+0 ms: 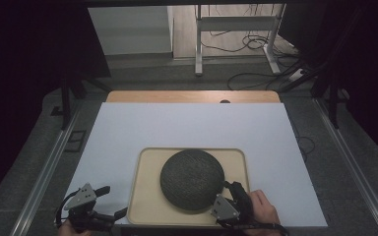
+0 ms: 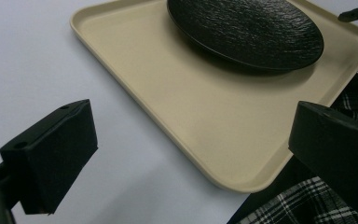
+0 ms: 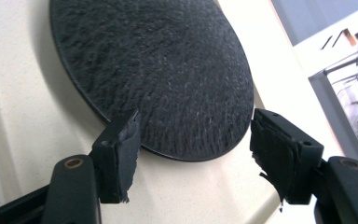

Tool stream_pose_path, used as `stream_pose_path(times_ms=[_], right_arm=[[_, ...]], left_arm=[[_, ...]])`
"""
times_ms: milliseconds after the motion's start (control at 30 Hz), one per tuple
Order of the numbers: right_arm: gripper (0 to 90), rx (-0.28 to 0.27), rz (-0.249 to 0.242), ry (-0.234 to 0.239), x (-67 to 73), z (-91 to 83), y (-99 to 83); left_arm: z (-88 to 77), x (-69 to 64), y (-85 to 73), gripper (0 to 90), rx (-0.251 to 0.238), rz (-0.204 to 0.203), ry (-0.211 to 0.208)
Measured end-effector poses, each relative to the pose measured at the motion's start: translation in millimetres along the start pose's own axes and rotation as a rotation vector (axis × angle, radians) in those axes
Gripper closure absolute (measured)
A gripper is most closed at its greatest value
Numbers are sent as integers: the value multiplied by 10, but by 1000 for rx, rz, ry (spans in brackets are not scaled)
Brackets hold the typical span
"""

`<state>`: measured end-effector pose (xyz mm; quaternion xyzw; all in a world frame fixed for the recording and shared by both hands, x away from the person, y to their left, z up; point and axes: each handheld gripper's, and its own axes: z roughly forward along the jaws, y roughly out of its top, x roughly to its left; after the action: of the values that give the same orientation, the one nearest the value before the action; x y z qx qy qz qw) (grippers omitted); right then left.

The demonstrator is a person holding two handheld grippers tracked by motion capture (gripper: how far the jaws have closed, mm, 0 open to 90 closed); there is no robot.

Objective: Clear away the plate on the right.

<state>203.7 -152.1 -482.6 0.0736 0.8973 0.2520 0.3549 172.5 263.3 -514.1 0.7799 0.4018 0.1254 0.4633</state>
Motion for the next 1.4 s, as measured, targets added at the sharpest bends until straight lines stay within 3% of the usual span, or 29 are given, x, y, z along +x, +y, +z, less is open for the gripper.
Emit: stream_pose_path(times_ms=[200,533,733,1100,1400], right_arm=[[302,-18,91,37,-79,7,-70],[256,-22,151,67,-101,39,-143],[147,-45,232,84,-158,20,-203],[51,-77,315,92,-205,-19,-290],[34,-105,393,96,-244,-79,-398]], left_arm=[[3,-3,2,7,3,5,-1],[1,-6,0,6,0,4,-1],[0,-11,0,6,-1,8,-1],[3,-14,1,6,4,15,-1],[8,-23,3,6,8,20,0]])
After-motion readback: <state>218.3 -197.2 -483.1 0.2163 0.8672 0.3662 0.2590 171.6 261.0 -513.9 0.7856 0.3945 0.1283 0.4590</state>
